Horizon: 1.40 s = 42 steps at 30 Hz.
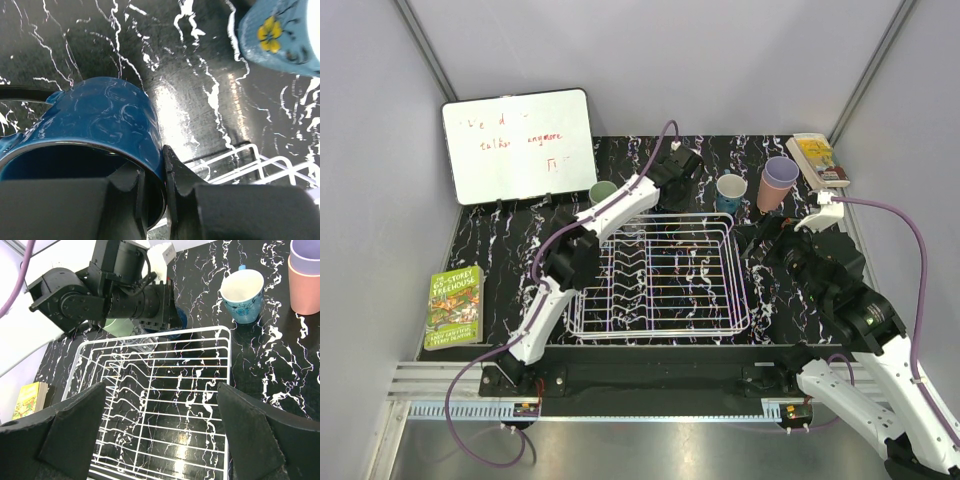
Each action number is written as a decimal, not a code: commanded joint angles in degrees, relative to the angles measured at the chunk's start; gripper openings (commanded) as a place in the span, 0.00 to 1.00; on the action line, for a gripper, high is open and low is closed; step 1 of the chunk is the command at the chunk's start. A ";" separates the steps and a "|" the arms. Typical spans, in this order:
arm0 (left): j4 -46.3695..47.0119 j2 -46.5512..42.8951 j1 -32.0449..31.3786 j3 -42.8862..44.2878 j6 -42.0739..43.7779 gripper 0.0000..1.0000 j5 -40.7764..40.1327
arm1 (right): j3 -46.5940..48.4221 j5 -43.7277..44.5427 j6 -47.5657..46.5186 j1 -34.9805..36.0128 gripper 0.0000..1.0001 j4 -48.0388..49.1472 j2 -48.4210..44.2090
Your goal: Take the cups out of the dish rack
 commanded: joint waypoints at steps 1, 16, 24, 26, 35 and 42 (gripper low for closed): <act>2.03 -1.13 -0.71 0.83 -0.30 0.00 -3.65 | 0.13 1.42 0.33 0.02 1.00 1.57 0.18; -5.80 4.41 -1.59 5.05 0.06 0.00 -3.65 | -0.66 0.45 1.91 -0.07 1.00 1.66 0.80; -7.03 5.11 -1.68 4.61 0.41 0.00 -2.25 | -1.01 -0.07 2.44 -0.06 1.00 2.19 1.06; -7.03 4.94 -1.68 4.70 0.15 0.08 -2.07 | -1.10 -0.07 2.52 -0.06 1.00 2.10 1.06; -4.04 2.04 -1.68 4.53 -0.03 0.63 -2.25 | -1.45 0.01 2.35 -0.06 1.00 2.28 0.62; 0.26 -1.73 -1.68 1.28 -0.38 0.77 -3.74 | -1.98 0.01 2.53 -0.06 1.00 2.19 0.53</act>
